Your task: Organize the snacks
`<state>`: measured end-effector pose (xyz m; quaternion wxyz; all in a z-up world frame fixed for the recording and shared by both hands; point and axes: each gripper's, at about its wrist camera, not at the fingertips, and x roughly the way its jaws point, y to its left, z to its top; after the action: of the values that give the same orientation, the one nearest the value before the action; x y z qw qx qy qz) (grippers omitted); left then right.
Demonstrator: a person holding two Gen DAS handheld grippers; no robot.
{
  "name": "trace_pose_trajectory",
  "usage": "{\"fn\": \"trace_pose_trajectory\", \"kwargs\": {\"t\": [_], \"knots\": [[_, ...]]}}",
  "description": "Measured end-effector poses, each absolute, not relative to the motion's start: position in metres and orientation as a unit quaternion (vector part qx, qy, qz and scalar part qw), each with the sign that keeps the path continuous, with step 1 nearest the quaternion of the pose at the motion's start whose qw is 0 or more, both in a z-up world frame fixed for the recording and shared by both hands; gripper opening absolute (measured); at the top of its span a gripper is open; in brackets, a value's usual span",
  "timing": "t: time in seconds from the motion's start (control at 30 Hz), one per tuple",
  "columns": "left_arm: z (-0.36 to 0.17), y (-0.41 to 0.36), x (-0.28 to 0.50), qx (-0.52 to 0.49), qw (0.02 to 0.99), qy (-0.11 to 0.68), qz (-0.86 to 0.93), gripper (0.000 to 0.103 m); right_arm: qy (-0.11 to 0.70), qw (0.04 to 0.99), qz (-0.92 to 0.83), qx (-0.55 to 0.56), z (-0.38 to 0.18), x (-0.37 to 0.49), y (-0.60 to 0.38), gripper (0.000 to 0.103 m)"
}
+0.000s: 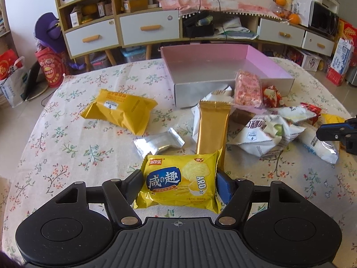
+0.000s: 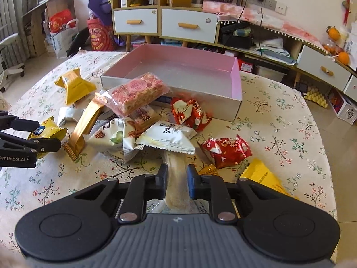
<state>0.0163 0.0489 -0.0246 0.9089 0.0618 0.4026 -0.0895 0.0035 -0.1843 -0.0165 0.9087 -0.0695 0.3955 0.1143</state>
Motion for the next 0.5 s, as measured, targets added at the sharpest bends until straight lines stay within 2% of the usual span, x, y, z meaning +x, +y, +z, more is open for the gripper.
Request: {"fn": "trace_pose_trajectory", "kwargs": {"t": [0.2,0.27,0.3,0.5], "knots": [[-0.023,0.045,0.016,0.06,0.909,0.401,-0.093,0.068,0.404,0.907,0.117,-0.038,-0.013,0.004,-0.198,0.006],[-0.023,0.044,0.016,0.058,0.908,0.403,-0.097,0.068,0.413,0.902,0.124,-0.019,-0.017,0.005,-0.202,0.022],[-0.024,0.042,0.016,0.057,0.907,0.405,-0.1,0.068,0.416,0.9,0.129,-0.013,-0.019,0.006,-0.202,0.026],[-0.026,0.032,0.014,0.061,0.903,0.41,-0.113,0.068,0.426,0.889,0.167,-0.005,-0.027,0.009,-0.194,0.028]]}}
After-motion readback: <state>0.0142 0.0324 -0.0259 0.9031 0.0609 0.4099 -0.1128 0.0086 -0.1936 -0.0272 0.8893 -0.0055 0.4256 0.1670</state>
